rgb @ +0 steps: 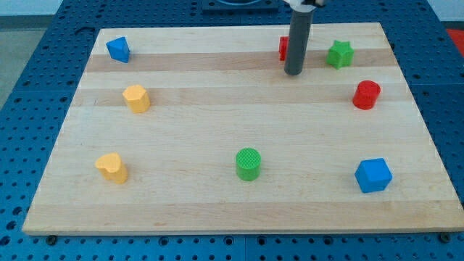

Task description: Nudge the red star a bit down

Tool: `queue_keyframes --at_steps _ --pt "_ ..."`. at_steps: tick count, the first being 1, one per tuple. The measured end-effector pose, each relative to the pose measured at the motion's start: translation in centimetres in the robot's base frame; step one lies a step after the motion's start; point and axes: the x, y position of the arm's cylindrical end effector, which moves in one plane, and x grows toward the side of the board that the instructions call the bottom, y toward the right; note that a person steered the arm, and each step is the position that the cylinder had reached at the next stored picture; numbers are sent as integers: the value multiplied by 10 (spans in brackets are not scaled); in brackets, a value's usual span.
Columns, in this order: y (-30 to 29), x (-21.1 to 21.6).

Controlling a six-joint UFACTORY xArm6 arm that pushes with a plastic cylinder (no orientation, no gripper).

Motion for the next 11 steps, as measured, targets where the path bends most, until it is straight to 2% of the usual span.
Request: queue_keyframes --at_steps 1,3,4,6,8,11 --pt "-38 2" --pt "-75 -59" --pt "-64 -102" --pt "-9 -90" --pt "8 -104" --pt "24 -77"
